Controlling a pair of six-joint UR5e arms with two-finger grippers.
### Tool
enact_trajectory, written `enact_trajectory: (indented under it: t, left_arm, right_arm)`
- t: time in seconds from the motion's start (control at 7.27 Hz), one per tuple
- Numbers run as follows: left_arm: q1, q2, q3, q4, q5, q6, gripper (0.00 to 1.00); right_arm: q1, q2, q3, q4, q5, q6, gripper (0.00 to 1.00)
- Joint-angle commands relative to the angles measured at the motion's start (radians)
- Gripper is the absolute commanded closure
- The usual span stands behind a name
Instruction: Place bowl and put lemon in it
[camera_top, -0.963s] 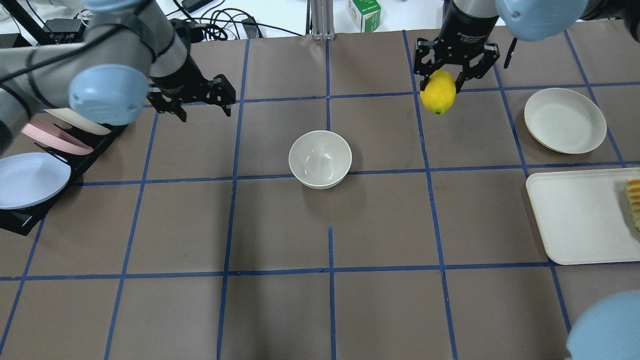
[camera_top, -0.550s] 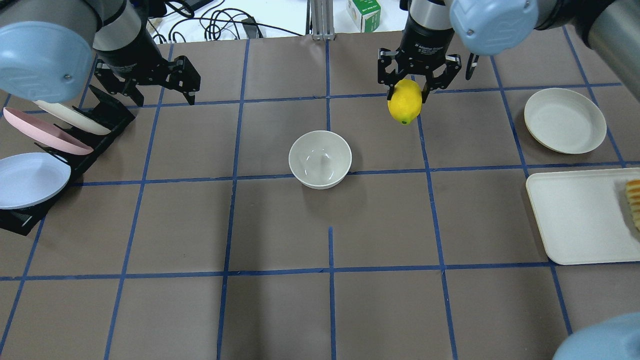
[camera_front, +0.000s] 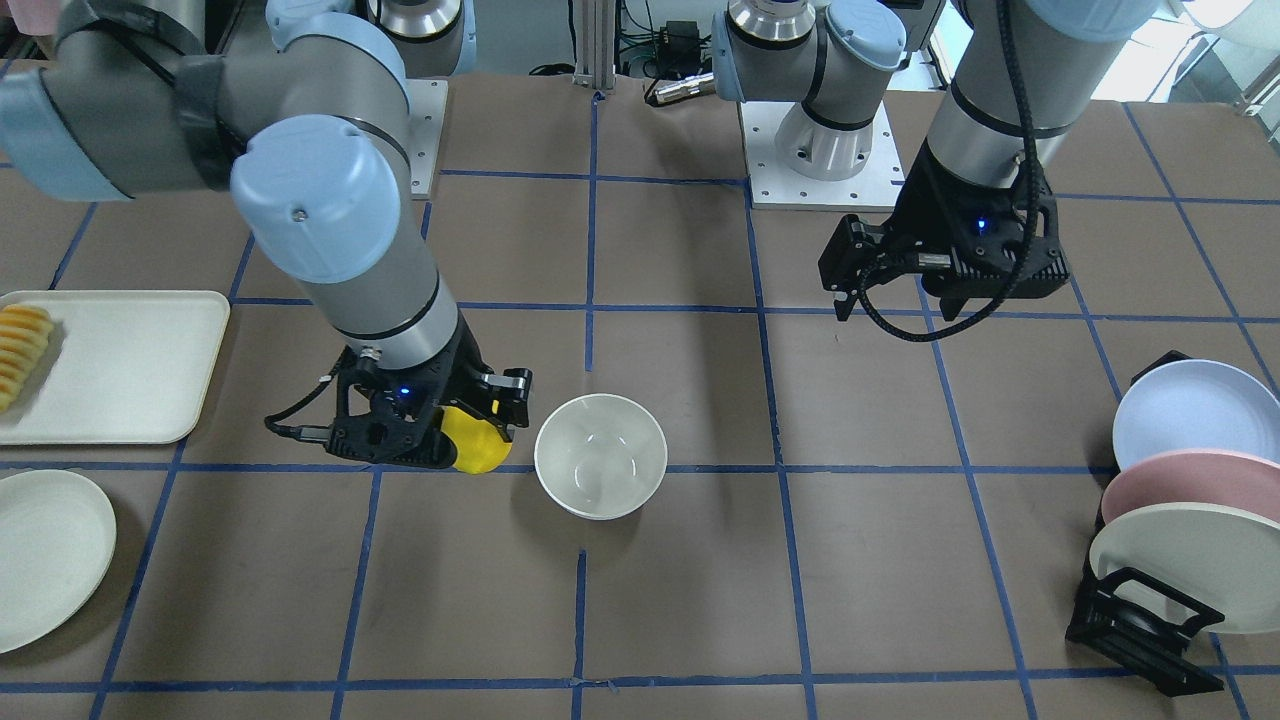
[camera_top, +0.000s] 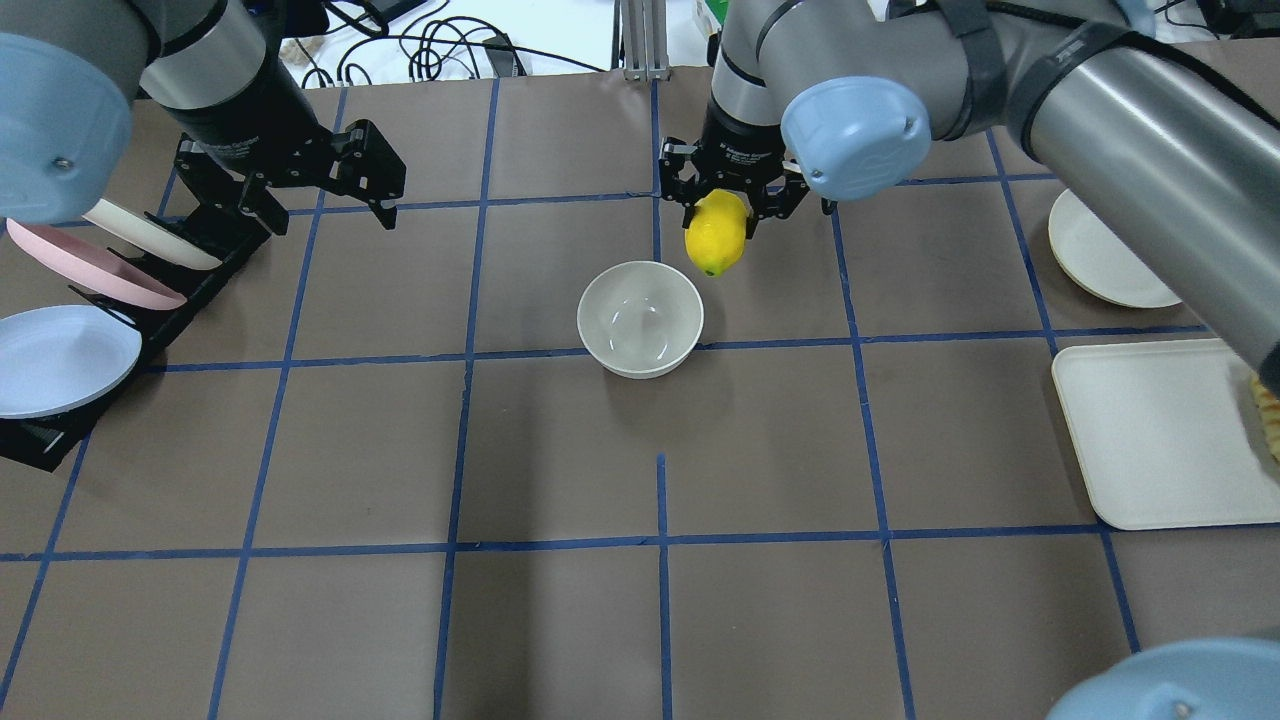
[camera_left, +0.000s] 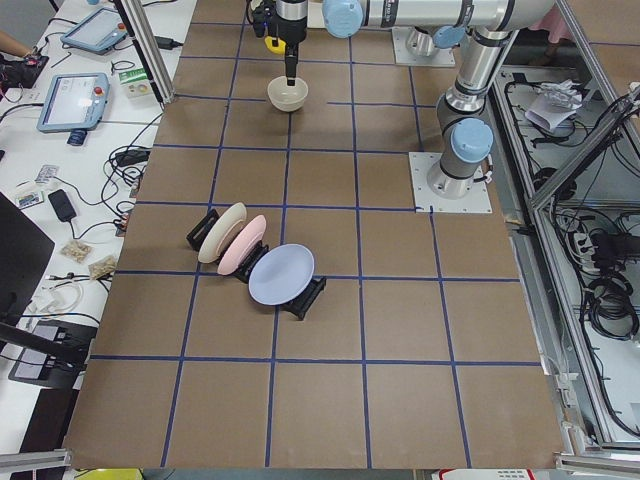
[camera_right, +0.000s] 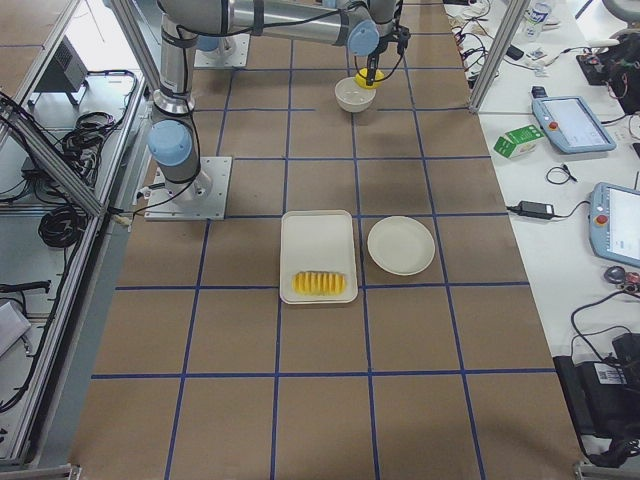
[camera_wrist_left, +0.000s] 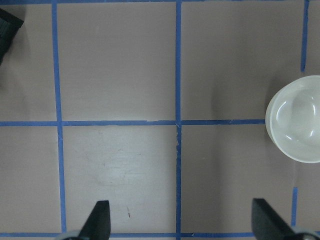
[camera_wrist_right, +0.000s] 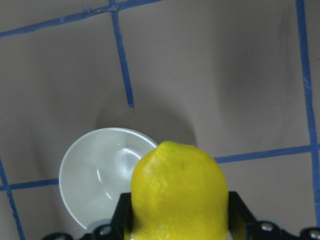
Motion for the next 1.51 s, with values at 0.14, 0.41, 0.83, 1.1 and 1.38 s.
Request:
enact_trajectory:
  t: [0.14,0.41,0.83,1.1,1.38]
  left_arm:
    - [0.001,-0.002,-0.007,-0.006,-0.003,0.001,0.00]
    - [0.001,-0.002,-0.007,-0.006,0.000,0.001,0.00]
    - [0.001,0.003,-0.009,-0.006,0.000,0.001,0.00]
    - [0.001,0.003,-0.009,-0.006,0.000,0.001,0.00]
    - [0.001,0.004,-0.009,-0.006,0.002,0.001,0.00]
  right_arm:
    - [0.061,0.056,0.012,-0.079,-0.001,0.063,1.00]
    - [0.080,0.108,0.015,-0.139,0.001,0.065,1.00]
    - [0.098,0.161,0.015,-0.170,0.001,0.063,1.00]
    - [0.100,0.172,0.017,-0.168,0.002,0.063,1.00]
    - [0.106,0.185,0.027,-0.168,0.002,0.063,0.91]
